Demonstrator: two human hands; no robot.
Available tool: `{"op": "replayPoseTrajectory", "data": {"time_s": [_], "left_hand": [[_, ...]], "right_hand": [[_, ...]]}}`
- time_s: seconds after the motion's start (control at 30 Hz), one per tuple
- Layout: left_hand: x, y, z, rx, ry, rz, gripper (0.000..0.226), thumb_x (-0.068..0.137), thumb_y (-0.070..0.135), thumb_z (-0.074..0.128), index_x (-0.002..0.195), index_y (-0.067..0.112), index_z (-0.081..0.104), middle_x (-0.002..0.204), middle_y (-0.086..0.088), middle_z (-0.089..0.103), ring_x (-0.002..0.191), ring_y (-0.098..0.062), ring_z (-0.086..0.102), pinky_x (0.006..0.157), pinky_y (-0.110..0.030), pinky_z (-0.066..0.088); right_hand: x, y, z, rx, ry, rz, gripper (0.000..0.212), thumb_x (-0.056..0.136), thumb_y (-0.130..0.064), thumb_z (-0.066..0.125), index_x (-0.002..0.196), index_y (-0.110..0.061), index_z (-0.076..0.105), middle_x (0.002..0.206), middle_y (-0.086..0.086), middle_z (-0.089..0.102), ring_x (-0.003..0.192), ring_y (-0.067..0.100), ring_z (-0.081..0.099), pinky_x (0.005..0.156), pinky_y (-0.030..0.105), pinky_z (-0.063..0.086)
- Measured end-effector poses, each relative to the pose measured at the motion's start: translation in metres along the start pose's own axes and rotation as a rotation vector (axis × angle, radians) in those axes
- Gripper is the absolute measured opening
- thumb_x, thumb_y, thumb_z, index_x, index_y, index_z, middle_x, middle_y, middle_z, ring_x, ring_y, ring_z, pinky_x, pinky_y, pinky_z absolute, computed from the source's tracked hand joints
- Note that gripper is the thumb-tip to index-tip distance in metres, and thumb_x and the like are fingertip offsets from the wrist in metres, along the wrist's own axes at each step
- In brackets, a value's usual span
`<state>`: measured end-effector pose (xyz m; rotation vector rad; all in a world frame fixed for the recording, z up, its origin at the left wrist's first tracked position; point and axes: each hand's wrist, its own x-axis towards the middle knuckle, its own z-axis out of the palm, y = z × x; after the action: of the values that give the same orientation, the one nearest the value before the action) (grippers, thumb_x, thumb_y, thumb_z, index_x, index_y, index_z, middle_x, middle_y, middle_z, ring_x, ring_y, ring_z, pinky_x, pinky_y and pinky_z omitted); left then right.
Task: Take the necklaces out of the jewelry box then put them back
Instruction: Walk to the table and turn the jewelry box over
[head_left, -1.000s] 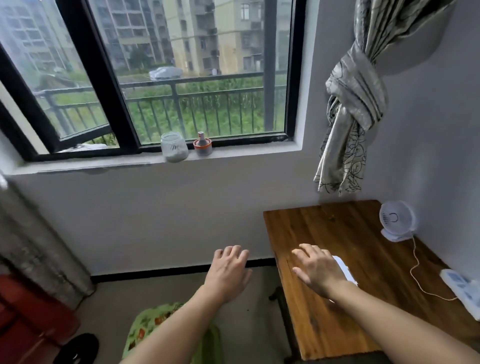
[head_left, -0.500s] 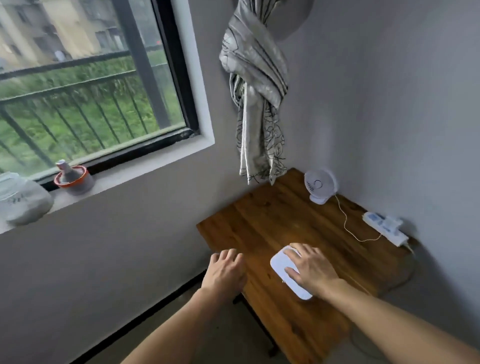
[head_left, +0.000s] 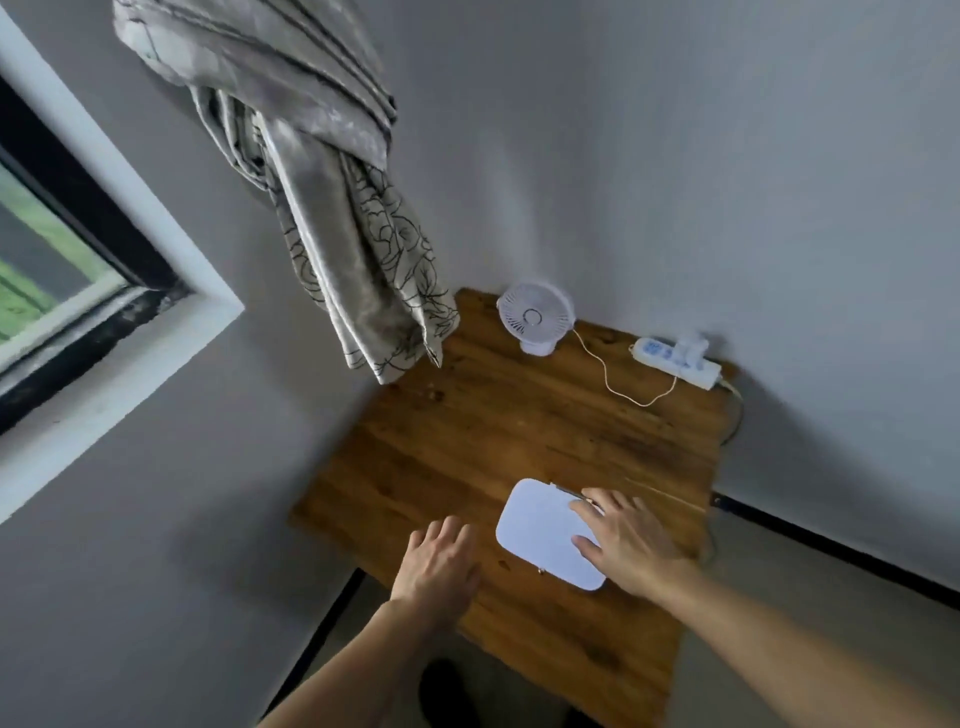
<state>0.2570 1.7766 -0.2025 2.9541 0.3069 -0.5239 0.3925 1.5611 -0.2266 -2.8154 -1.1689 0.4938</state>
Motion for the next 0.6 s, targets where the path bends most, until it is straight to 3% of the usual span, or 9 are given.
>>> {"op": "replayPoseTrajectory", "data": {"time_s": [0.37,0.47,0.6], "left_hand": [[0.09,-0.037,0.062,-0.056,-0.1,0.347,0.049,0.097,0.044,0.039,0.142,0.025,0.03,0.149,0.001,0.034,0.134,-0.02,0.035,0.111,-0.038,0.03],[0.103,-0.04,0.076,-0.074,-0.071,0.375,0.05,0.097,0.046,0.038,0.143,0.026,0.029,0.15,0.001,0.033,0.134,-0.019,0.035,0.111,-0.039,0.033],[0.119,-0.037,0.106,-0.146,-0.016,0.421,0.051,0.097,0.046,0.035,0.143,0.024,0.031,0.151,-0.003,0.032,0.134,-0.022,0.036,0.109,-0.038,0.036]], "right_hand": [[-0.01,-0.023,0.082,0.12,0.01,0.45,0.047,0.094,-0.042,0.046,0.137,-0.023,0.045,0.146,0.002,0.042,0.124,0.025,0.047,0.097,0.039,0.044],[-0.008,-0.033,0.097,0.138,0.035,0.484,0.049,0.095,-0.047,0.043,0.139,-0.025,0.042,0.149,0.0,0.037,0.13,0.023,0.04,0.098,0.037,0.044],[-0.004,-0.038,0.128,0.128,0.193,0.453,0.048,0.09,-0.051,0.046,0.128,-0.023,0.054,0.143,0.004,0.046,0.132,0.024,0.04,0.095,0.042,0.05]]}}
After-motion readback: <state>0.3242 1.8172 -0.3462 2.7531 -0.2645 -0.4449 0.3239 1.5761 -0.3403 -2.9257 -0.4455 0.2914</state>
